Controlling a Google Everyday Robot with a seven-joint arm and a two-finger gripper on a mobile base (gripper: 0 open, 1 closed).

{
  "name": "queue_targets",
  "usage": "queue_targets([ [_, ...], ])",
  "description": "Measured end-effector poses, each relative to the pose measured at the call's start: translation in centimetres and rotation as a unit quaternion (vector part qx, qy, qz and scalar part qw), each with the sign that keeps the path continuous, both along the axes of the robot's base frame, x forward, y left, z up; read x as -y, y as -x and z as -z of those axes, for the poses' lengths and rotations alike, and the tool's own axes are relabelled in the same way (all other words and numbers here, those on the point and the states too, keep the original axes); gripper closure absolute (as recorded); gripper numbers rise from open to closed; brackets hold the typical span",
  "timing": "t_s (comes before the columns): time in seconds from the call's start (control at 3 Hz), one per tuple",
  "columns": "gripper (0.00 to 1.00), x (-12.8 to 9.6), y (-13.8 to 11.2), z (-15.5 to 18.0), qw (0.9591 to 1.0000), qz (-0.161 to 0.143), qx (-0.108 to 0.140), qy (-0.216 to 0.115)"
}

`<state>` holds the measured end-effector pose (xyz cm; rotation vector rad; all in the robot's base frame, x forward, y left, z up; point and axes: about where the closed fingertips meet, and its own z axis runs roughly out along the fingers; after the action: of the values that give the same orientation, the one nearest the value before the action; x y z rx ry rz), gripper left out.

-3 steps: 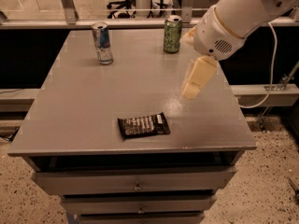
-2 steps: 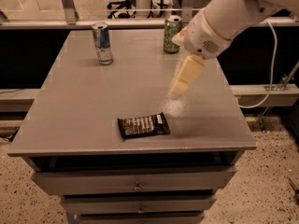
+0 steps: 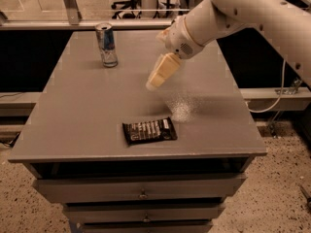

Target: Knock redbull can over

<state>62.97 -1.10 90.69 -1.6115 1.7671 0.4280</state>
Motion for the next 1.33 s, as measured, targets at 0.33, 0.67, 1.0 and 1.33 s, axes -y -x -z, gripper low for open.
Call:
queue_targets([
  [0.33,0.0,-2.5,-3.7,0.9,0.9992,0.005,0.01,-0.039],
  [0.67,0.0,-4.7,-6.2,1.5,0.9973,0.005,0.013,-0.072],
  [1.0,0.0,-7.1,-8.7,1.7,0.9942,0.005,0.006,-0.107],
  [1.33,0.0,-10.0,-11.1,1.2,0.9891,0.0,0.001,-0.147],
])
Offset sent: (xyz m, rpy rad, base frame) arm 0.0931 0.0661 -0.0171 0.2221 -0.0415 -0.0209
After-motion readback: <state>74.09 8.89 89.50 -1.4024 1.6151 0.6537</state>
